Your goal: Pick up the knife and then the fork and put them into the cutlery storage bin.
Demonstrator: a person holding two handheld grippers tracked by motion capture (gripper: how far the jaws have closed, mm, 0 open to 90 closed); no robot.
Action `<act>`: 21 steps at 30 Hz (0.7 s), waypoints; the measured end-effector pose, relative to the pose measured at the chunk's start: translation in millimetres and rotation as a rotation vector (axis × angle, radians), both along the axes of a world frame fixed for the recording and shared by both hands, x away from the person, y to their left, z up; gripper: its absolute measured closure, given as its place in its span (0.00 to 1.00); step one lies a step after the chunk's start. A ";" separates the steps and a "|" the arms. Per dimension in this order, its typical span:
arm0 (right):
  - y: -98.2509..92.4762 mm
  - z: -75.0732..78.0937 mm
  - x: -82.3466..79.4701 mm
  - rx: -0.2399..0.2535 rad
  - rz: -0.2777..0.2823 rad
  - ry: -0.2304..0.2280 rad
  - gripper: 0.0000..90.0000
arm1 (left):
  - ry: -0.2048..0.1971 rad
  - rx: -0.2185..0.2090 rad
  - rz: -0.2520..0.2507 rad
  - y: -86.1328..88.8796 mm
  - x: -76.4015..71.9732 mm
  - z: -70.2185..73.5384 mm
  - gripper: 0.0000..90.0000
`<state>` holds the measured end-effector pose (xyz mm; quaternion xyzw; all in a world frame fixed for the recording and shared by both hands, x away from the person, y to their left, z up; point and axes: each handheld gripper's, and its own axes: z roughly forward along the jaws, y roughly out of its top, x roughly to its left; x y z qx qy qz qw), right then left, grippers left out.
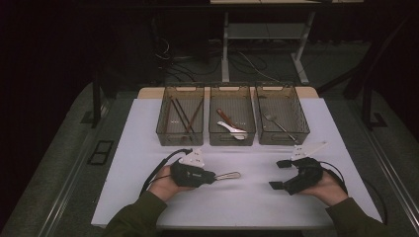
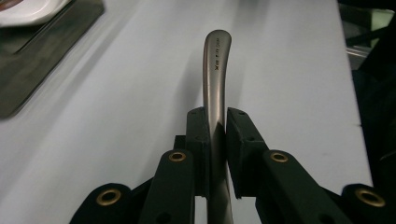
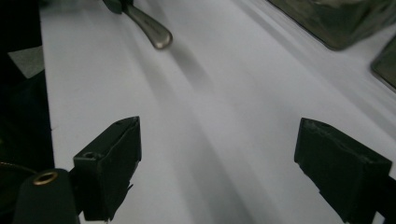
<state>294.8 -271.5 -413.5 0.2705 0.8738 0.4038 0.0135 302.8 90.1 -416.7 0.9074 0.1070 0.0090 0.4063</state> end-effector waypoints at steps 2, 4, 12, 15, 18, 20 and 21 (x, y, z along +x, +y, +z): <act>5.1 3.1 2.7 -0.002 0.028 0.002 0.16 | -0.005 0.004 -0.032 -9.7 -2.7 2.1 0.88; 11.1 6.1 5.0 -0.005 0.057 0.000 0.16 | -0.018 0.006 -0.063 -19.8 -4.5 3.9 0.88; 43.0 9.7 10.9 -0.040 0.202 0.033 0.16 | -0.062 0.017 -0.167 -52.9 -5.3 11.6 0.88; 54.5 8.7 14.2 -0.062 0.267 0.025 0.22 | -0.059 0.018 -0.191 -61.9 -6.0 14.5 0.88; 63.0 8.6 16.6 -0.068 0.313 0.046 0.30 | -0.066 0.023 -0.213 -68.5 -7.1 15.8 0.88; 67.4 7.1 18.0 -0.071 0.341 0.069 0.37 | -0.071 0.025 -0.220 -71.2 -8.8 16.0 0.88; 69.1 6.2 18.6 -0.074 0.354 0.082 0.39 | -0.074 0.032 -0.229 -72.0 -8.9 16.4 0.88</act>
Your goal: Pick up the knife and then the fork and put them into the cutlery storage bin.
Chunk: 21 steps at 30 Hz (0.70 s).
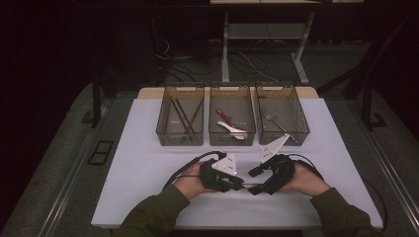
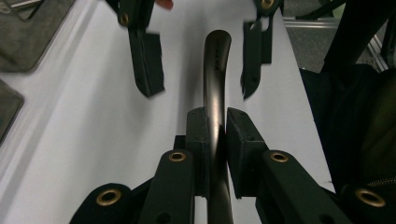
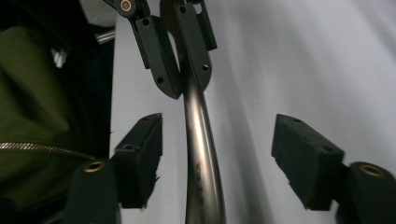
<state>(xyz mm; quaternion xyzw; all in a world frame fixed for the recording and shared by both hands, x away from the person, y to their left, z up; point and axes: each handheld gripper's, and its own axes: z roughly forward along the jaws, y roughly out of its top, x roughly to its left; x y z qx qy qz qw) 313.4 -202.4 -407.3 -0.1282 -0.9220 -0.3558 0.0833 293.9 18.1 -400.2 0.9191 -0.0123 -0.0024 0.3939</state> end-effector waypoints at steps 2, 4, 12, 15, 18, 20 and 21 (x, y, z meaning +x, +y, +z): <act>3.5 -2.1 0.6 -0.011 0.020 0.026 0.46 | 0.006 -0.002 -0.001 -1.1 -1.2 0.1 0.88; 6.7 -4.2 1.1 -0.020 0.039 0.042 0.52 | 0.002 0.002 -0.006 -1.7 -1.2 0.4 0.88; 14.0 -6.2 1.1 -0.011 0.097 0.112 0.86 | 0.004 -0.005 -0.011 -1.4 -1.7 1.9 0.88; 13.2 -7.0 1.4 -0.010 0.109 0.102 0.92 | 0.004 -0.033 -0.018 1.8 0.3 6.3 0.99; 14.0 -11.8 1.0 0.004 0.124 0.112 0.93 | 0.012 -0.025 -0.017 3.2 1.7 4.8 0.99; 14.7 -11.2 0.9 0.009 0.126 0.111 0.93 | 0.016 -0.027 -0.018 3.8 1.5 4.3 0.99; 14.9 -10.9 0.9 0.006 0.123 0.106 0.93 | 0.020 -0.032 -0.016 3.9 1.3 4.2 0.99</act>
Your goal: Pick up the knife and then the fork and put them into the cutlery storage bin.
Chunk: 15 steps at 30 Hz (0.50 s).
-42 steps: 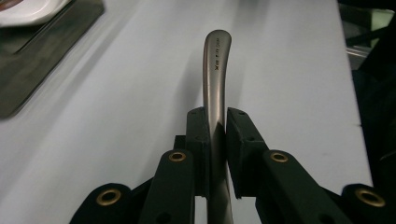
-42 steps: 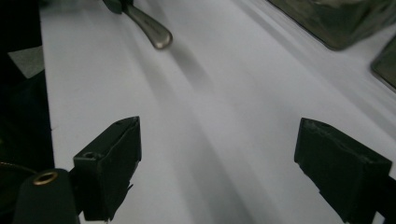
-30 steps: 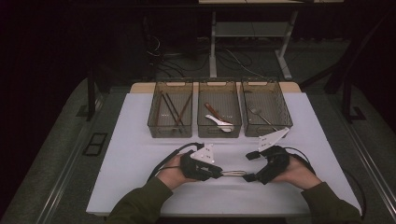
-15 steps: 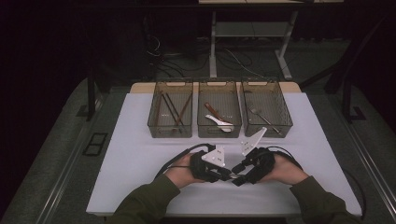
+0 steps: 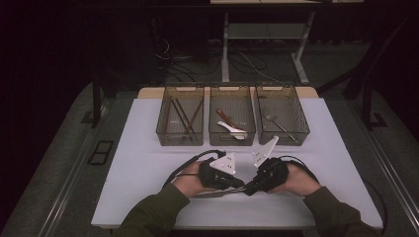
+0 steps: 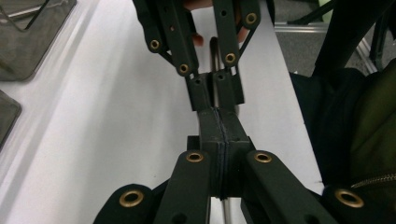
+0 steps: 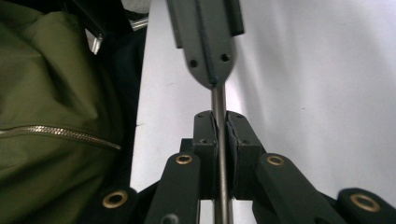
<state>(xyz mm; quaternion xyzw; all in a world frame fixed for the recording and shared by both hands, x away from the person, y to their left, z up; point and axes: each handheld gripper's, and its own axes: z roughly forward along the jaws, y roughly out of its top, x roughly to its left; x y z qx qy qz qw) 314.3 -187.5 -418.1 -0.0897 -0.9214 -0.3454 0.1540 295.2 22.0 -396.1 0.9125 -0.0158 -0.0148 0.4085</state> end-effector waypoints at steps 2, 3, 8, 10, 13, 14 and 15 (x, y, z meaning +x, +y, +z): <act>-0.5 -0.3 0.4 -0.002 -0.006 -0.012 0.92 | -0.004 0.000 0.000 0.5 0.7 0.6 0.99; -0.8 -0.5 0.7 -0.001 -0.009 -0.014 0.92 | -0.004 -0.003 0.000 0.8 1.0 0.7 0.99; -3.4 0.0 3.0 -0.006 -0.023 -0.043 0.92 | 0.013 -0.017 0.017 3.3 2.1 0.9 0.99; -4.8 0.5 3.9 -0.006 -0.034 -0.053 0.92 | 0.018 -0.018 0.024 4.4 2.4 0.6 0.99; -6.1 1.4 4.3 -0.018 -0.046 -0.072 0.92 | 0.031 -0.037 0.040 6.5 3.1 -1.1 0.99; -6.8 1.5 4.6 -0.019 -0.051 -0.079 0.92 | 0.039 -0.045 0.049 7.9 3.1 -1.5 0.99; -7.8 1.5 5.2 -0.018 -0.056 -0.088 0.92 | 0.042 -0.049 0.055 9.4 3.4 -1.7 0.99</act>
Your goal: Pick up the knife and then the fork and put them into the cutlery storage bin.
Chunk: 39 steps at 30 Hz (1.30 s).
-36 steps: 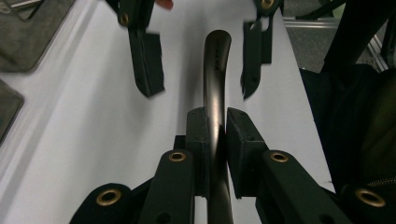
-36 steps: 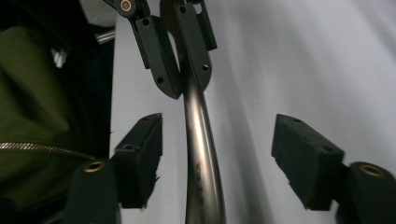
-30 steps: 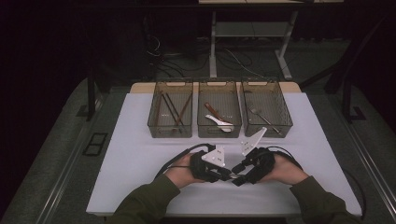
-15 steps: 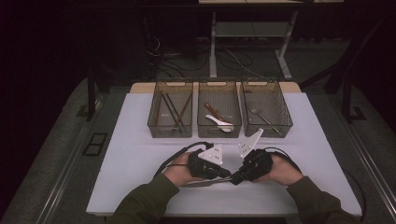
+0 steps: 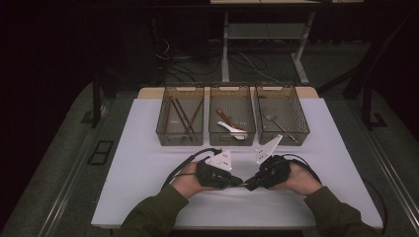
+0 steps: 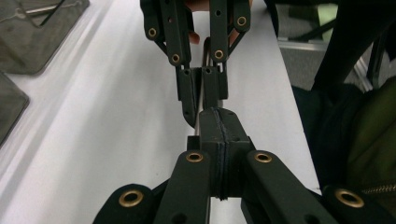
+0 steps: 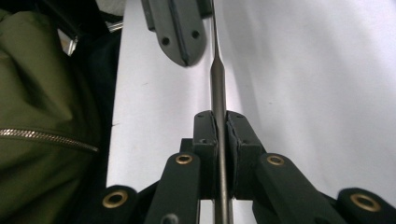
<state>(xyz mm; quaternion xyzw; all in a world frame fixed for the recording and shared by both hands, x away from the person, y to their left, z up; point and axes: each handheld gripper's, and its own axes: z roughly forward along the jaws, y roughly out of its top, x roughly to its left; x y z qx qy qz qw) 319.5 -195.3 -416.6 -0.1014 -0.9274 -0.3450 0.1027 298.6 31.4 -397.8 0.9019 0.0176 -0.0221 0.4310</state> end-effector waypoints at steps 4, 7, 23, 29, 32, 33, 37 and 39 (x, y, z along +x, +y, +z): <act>-4.2 1.6 1.0 0.001 -0.030 -0.026 0.92 | 0.017 -0.030 0.041 7.3 -0.9 -0.5 0.93; -9.3 2.6 2.6 -0.004 -0.060 -0.048 0.92 | 0.019 -0.049 0.087 14.5 -3.9 0.4 0.86; -52.1 21.3 14.6 0.037 -0.274 -0.098 0.92 | 0.010 -0.082 0.368 80.3 -10.0 -3.3 0.50; -71.4 33.3 19.8 0.053 -0.336 -0.121 0.92 | 0.017 -0.083 0.491 107.1 -12.7 -14.2 0.41; -81.1 40.2 21.9 0.063 -0.362 -0.136 0.92 | 0.031 -0.086 0.545 116.6 -14.7 -21.1 0.35; -84.1 42.3 22.7 0.065 -0.371 -0.140 0.92 | 0.029 -0.083 0.558 118.6 -15.5 -23.1 0.32; -94.7 51.0 27.4 0.080 -0.408 -0.157 0.92 | 0.018 -0.076 0.603 122.0 -18.6 -28.7 0.19; -100.3 55.7 30.2 0.089 -0.431 -0.167 0.92 | 0.010 -0.068 0.612 123.2 -19.9 -29.9 0.14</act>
